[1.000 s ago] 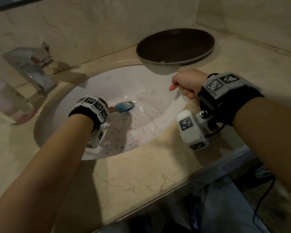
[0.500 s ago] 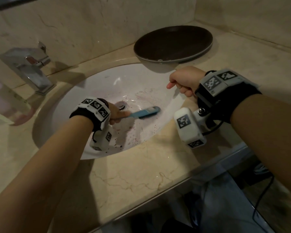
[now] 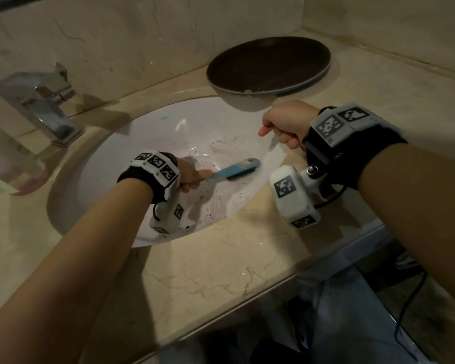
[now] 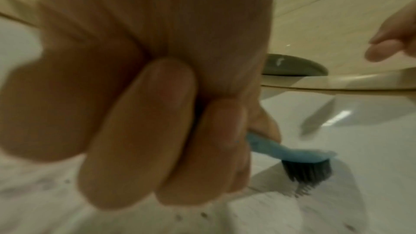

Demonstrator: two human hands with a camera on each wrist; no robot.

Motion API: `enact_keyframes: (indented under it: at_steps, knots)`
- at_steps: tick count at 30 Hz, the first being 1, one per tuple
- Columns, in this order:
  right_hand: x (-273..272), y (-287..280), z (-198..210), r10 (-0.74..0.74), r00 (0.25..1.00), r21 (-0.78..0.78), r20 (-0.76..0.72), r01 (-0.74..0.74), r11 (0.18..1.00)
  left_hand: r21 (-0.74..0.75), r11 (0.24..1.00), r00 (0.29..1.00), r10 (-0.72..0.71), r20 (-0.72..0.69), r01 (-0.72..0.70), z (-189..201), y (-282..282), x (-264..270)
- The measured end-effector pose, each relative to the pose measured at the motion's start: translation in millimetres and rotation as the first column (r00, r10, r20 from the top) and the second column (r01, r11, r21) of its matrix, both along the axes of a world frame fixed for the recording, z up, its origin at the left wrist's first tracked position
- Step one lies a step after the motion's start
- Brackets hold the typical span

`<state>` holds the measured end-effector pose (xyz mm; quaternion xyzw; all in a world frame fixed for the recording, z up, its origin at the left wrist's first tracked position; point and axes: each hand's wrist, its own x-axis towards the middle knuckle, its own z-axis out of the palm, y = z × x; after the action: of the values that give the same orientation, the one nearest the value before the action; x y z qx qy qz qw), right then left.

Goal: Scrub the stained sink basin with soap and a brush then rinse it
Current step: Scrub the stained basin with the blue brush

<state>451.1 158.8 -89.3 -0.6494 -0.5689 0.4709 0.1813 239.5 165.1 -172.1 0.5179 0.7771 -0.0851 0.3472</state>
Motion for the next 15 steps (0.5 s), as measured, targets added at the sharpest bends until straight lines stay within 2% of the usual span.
enact_keyframes:
  at_steps: [1, 3, 5, 6, 7, 8, 9, 10, 11, 13, 15]
  knots:
    - [0, 0, 0, 0.000, 1.000, -0.001, 0.000, 0.000, 1.000, -0.059, 0.998, 0.998, -0.007, 0.061, 0.010, -2, -2, 7]
    - [0, 0, 0, -0.002, 1.000, 0.001, 0.005, 0.002, 1.000, -0.067, 0.996, 0.996, -0.057, 0.065, 0.062, -6, 0, 7]
    - [0, 0, 0, 0.004, 1.000, 0.003, 0.006, -0.004, 1.000, 0.024, 0.990, 0.988, -0.141, -0.069, 0.142, -3, 6, -4]
    - [0, 1, 0, 0.006, 1.000, 0.007, 0.004, -0.006, 1.000, 0.059, 0.973, 0.953, -0.208, -0.220, 0.225, 0, 8, -12]
    - [0, 1, 0, 0.005, 1.000, 0.012, 0.001, -0.005, 1.000, 0.059, 0.937, 0.860, -0.288, -0.421, 0.343, 5, 9, -20]
    - [0, 1, -1, 0.000, 1.000, 0.018, -0.003, 0.000, 1.000, -0.005, 0.899, 0.718, -0.353, -0.600, 0.437, 8, 7, -29]
    - [0, 1, -1, -0.004, 1.000, 0.022, -0.004, 0.004, 1.000, -0.076, 0.882, 0.599, -0.377, -0.706, 0.466, 11, 6, -31]
    - [0, 2, -2, -0.007, 1.000, 0.025, -0.004, 0.007, 1.000, -0.104, 0.865, 0.528, -0.390, -0.754, 0.490, 11, 10, -34]
    - [0, 2, -3, -0.009, 1.000, 0.024, -0.005, 0.010, 1.000, -0.104, 0.873, 0.557, -0.392, -0.733, 0.477, 12, 12, -33]
    - [-1, 3, -3, -0.024, 0.999, 0.010, -0.032, 0.025, 1.000, -0.076, 0.906, 0.739, -0.386, -0.553, 0.417, 13, 12, -23]
    - [-1, 3, -4, -0.039, 0.998, 0.001, -0.053, 0.039, 0.999, -0.086, 0.952, 0.894, -0.306, -0.328, 0.294, 13, 10, -9]
